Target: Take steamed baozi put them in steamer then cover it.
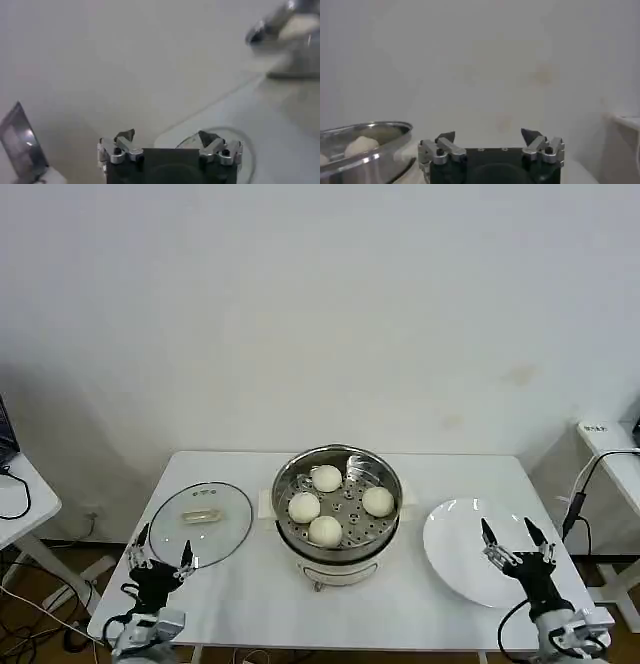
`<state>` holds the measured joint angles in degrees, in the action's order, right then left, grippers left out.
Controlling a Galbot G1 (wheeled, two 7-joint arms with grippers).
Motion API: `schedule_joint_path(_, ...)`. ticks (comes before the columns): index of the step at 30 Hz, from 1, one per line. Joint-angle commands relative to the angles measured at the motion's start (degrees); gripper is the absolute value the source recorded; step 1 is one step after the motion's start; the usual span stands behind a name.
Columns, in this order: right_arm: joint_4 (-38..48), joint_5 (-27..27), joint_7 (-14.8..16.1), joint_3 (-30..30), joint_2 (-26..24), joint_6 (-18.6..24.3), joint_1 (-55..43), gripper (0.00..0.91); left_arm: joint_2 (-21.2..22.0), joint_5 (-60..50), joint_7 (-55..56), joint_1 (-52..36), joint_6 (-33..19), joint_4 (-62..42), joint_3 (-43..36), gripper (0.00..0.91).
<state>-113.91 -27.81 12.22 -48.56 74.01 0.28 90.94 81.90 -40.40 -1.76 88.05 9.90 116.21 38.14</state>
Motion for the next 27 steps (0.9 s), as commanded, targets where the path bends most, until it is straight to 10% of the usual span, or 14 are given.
schedule_joint_path(1, -1.13, 2.32, -0.78, 3.4, 0.18, -1.71, 0.6, 0.907, -11.07, -16.19, 2.19, -8.55, -0.54, -13.49, -6.63, 0.907)
schedule_joint_path(27, -0.84, 6.43, -0.88, 3.33, 4.18, 0.14, 0.01, 0.907, -12.92, -23.27, 2.23, -23.31, -4.5, -33.97, -8.85, 0.907)
